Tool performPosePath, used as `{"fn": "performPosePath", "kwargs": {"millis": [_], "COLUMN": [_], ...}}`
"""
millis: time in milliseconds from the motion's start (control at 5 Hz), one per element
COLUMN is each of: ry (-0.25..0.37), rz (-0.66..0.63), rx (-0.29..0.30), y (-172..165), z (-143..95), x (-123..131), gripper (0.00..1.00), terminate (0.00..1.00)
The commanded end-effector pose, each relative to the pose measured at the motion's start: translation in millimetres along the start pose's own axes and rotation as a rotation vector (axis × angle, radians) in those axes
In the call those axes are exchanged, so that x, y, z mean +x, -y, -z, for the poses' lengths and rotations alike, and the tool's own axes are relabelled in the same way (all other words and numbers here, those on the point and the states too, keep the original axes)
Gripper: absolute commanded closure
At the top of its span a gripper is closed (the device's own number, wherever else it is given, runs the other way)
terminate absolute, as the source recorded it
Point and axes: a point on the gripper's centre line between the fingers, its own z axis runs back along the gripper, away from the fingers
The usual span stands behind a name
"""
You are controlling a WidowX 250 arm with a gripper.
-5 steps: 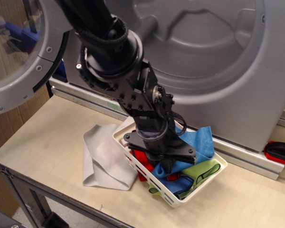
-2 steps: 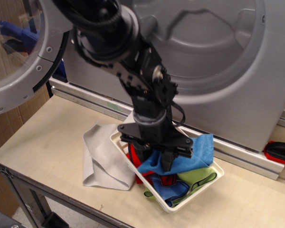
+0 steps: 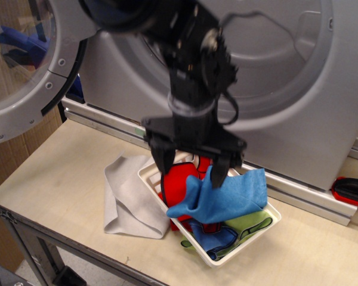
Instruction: Take clothes out of laundry machine
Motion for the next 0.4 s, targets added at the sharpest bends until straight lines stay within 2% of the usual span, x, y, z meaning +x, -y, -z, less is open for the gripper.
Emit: {"fn": "performPosePath", "kwargs": {"millis": [0,200], "ry": [0.054,0.054], "rz": [0.003,0.003], "rx": [0.014,0.014], "y": [-0.4,-0.4], "z": [-30.0,-30.0], "x": [17.9,17.9], "gripper": [0.0,0.0], "terminate": [0.0,1.0]}}
